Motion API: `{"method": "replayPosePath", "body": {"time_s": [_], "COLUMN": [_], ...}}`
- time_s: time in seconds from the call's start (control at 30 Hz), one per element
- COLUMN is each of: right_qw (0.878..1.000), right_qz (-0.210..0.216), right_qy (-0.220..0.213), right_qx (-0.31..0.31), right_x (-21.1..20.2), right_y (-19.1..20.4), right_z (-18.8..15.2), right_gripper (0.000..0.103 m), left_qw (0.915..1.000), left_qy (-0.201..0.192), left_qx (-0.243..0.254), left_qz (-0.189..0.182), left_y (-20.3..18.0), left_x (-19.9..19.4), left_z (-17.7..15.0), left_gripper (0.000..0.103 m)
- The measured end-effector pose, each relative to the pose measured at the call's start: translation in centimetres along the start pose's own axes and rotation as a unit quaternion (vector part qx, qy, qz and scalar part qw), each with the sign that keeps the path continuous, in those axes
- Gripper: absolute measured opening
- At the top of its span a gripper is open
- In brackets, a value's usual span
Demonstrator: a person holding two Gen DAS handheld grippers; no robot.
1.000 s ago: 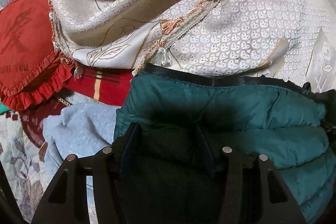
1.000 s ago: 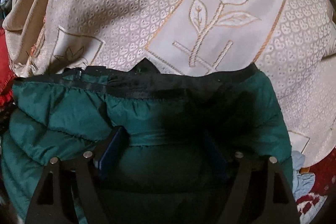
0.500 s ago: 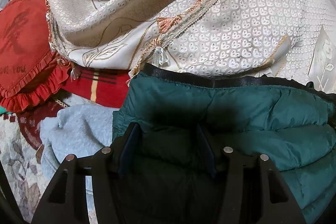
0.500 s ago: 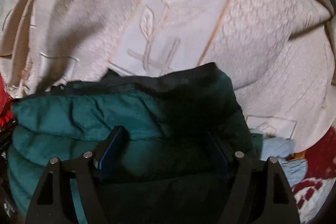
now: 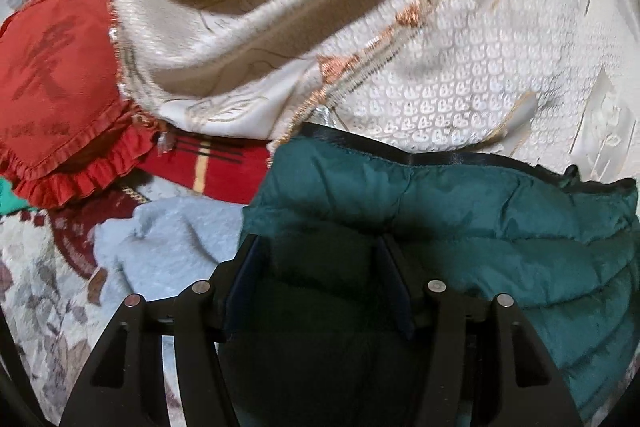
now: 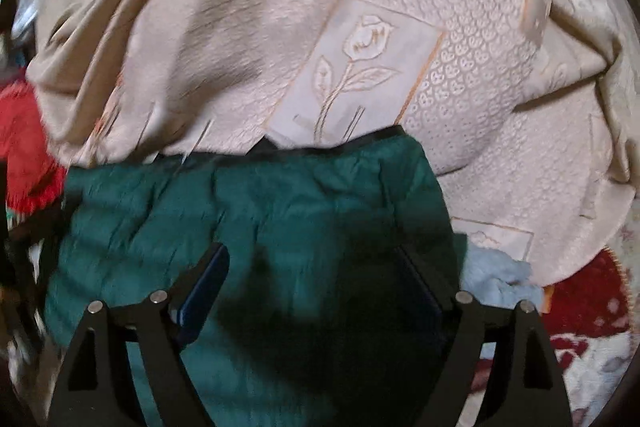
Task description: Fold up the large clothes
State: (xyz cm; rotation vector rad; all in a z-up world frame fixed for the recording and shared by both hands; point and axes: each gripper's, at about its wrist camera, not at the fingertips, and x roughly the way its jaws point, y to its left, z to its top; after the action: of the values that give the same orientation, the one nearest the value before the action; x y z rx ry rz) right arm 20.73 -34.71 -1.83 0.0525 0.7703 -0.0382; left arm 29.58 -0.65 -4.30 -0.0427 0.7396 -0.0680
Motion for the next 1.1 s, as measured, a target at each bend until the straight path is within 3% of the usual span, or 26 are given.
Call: {"method": "replayPosePath", "body": {"time_s": [0.13, 0.27, 0.4, 0.53, 0.83, 1.1], "right_qw": [1.000, 0.998, 0.997, 0.997, 0.997, 0.994], "right_qz": [0.007, -0.011, -0.023, -0.005, -0.006, -0.015], "right_qy": [0.009, 0.065, 0.060, 0.053, 0.052, 0.084], "right_qx": [-0.005, 0.025, 0.030, 0.055, 0.054, 0.067], "right_x": [-1.9, 2.3, 2.0, -0.4, -4.3, -1.8], "right_y": [-0.8, -1.2, -0.9, -1.2, -2.0, -2.6], "right_z": [-2.4, -4.6, -4.5, -4.5, -6.5, -7.8], "right_gripper": [0.087, 0.089, 0.092, 0.092, 0.092, 0.092], "left_qw": [0.9998, 0.9998, 0.9995, 0.9991, 0.9996, 0.9998], "left_qy": [-0.012, -0.012, -0.015, -0.023, -0.015, 0.014], "left_qx": [0.014, 0.018, 0.027, 0.035, 0.022, 0.008], "left_qz": [0.003, 0.002, -0.003, -0.009, -0.013, -0.007], "left_y": [0.0, 0.0, -0.2, -0.1, 0.5, 1.5], "left_x": [-2.2, -4.1, -6.3, -7.7, -9.0, -7.8], "left_z": [-0.7, -1.3, -2.1, -3.1, -5.3, -6.9], "left_gripper": [0.040, 0.040, 0.040, 0.040, 0.040, 0.040]}}
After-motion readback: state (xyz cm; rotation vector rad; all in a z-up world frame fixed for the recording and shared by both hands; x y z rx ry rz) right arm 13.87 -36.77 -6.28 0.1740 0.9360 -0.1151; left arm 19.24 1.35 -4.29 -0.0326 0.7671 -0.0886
